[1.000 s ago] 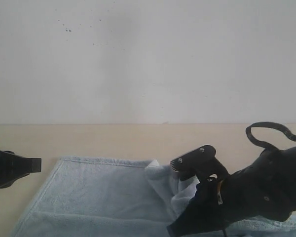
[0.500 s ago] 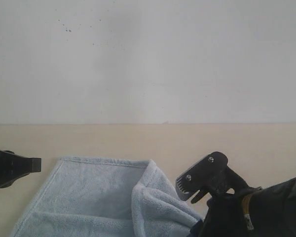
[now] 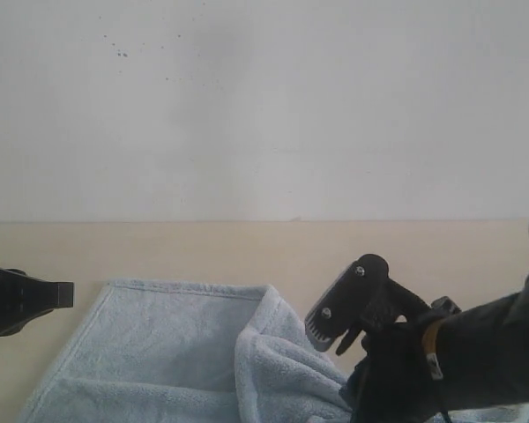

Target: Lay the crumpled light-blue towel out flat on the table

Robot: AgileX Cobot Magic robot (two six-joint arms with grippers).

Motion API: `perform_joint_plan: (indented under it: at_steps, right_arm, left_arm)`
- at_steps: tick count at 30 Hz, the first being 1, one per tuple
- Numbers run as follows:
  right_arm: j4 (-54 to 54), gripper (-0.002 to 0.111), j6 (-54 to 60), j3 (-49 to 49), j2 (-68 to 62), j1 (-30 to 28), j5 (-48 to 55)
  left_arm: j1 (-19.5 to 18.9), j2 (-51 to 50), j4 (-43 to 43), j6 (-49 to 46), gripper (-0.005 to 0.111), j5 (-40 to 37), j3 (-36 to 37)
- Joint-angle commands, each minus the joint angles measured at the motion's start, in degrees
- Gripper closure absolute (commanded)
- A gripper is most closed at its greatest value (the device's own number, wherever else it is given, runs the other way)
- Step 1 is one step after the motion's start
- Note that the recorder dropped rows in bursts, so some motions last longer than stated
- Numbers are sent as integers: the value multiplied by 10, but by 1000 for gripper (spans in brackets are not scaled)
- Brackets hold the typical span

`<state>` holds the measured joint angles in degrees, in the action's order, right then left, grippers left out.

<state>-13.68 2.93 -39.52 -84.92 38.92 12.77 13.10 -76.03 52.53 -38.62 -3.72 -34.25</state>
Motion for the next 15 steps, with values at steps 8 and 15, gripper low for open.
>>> perform_joint_plan:
  at_steps: [8,15]
  right_arm:
    - [-19,76,49,-58,-86,-46,54]
    - [3,57,50,-58,-90,-46,61]
  left_arm:
    - [3,4,4,0,103,6,2]
    - [3,4,4,0,103,7,2]
